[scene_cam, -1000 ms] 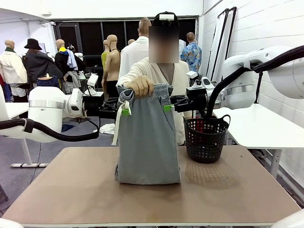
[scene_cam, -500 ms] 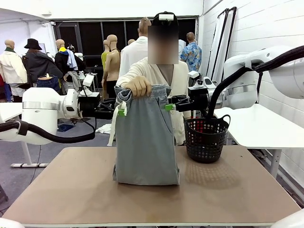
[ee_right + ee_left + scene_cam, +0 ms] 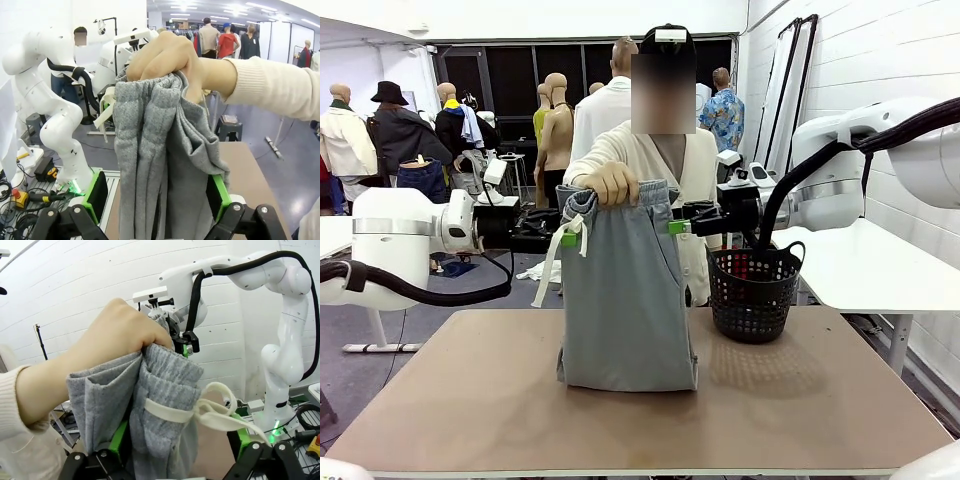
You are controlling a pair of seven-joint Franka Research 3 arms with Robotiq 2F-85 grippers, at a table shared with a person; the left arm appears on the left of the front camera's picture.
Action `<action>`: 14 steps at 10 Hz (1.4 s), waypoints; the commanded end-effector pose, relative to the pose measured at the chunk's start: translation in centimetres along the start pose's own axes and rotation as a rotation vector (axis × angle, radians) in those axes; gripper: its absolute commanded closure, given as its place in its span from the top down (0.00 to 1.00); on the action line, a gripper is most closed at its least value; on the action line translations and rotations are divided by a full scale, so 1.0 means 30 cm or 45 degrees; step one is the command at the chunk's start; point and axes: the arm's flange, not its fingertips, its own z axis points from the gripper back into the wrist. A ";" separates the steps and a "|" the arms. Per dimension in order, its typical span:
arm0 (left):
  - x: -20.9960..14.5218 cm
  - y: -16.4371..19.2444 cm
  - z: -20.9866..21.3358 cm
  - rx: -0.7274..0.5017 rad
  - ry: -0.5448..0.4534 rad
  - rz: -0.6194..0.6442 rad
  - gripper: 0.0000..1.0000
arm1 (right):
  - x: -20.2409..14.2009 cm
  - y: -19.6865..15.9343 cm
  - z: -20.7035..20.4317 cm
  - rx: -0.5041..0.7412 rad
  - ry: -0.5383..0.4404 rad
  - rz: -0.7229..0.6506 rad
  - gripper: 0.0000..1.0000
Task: Fold the training pants.
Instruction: Release the ends of the Training pants and then grab the overlapped ends.
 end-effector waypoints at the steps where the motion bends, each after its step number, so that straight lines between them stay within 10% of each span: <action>1: 0.006 -0.025 0.021 0.039 -0.012 0.034 1.00 | -0.005 0.017 0.004 -0.027 0.007 -0.026 1.00; 14: -0.013 -0.005 0.158 0.185 0.030 0.040 1.00 | -0.015 0.024 0.030 -0.075 -0.016 -0.028 1.00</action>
